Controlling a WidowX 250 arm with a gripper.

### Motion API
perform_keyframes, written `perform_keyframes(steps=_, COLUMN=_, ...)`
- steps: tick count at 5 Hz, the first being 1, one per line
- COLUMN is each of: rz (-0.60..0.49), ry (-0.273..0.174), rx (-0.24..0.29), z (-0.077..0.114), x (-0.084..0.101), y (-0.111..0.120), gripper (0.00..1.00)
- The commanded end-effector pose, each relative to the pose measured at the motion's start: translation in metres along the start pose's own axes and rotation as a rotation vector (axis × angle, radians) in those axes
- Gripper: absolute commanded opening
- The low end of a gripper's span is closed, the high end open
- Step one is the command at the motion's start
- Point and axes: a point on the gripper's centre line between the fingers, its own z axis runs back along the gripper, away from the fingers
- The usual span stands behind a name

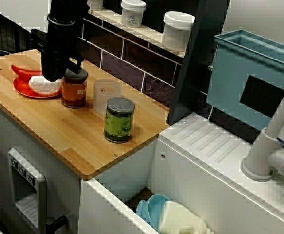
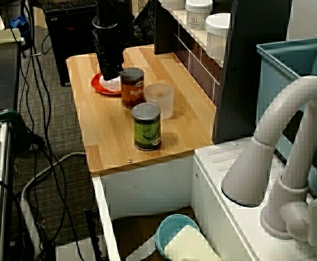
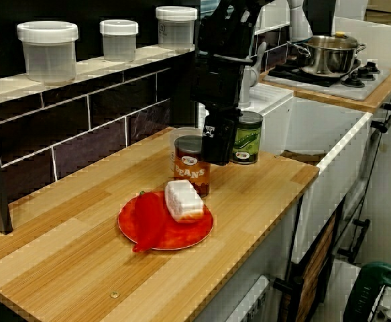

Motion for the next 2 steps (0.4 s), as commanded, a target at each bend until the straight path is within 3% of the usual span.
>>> perform_keyframes(steps=1, rz=0.006, ry=-0.034, rx=-0.030, z=0.0191, x=0.0021, y=0.0100, gripper=0.00)
perform_keyframes(steps=2, rz=-0.032, ry=-0.032, rx=-0.056, z=0.0250, x=-0.0070, y=0.0074, gripper=0.00)
